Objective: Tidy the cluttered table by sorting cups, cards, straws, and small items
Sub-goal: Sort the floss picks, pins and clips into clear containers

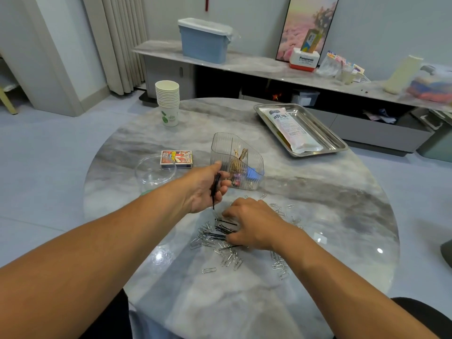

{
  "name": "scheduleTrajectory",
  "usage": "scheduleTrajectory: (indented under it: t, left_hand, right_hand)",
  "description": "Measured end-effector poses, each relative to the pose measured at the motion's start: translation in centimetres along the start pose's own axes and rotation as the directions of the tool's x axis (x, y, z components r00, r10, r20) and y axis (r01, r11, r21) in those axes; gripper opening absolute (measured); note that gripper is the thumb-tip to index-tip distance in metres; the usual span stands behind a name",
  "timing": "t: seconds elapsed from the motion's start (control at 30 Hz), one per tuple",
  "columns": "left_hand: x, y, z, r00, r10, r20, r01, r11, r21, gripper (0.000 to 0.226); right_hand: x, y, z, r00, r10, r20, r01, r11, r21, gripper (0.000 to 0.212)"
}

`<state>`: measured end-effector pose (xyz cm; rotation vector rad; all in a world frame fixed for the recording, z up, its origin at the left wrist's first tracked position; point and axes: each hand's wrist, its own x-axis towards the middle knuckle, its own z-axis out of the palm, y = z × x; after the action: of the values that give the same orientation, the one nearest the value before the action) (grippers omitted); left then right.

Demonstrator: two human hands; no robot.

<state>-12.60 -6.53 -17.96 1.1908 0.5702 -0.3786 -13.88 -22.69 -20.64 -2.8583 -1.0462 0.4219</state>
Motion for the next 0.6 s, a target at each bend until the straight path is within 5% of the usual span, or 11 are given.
scheduleTrajectory:
  t: [0.2, 0.37, 0.6]
  left_hand:
    - [0.0, 0.1, -0.3, 1.000, 0.006, -0.023, -0.007, 1.000, -0.017, 0.040]
    - [-0.2, 0.0, 0.0, 1.000, 0.013, -0.021, -0.014, 0.999, -0.038, 0.042]
    - [-0.1, -0.1, 0.3, 1.000, 0.015, -0.004, -0.015, 0.998, -0.064, 0.045]
  right_hand:
    - [0.9, -2.2, -0.7, 0.999, -0.026, 0.041, 0.036, 0.969, -0.246, 0.015]
    - [0.9, -3.1, -0.6, 0.998, -0.011, 0.069, 0.037, 0.922, -0.384, 0.039]
    - [0.0, -1.5, -0.8, 0.994, 0.045, 0.100, -0.010, 0.945, -0.328, 0.039]
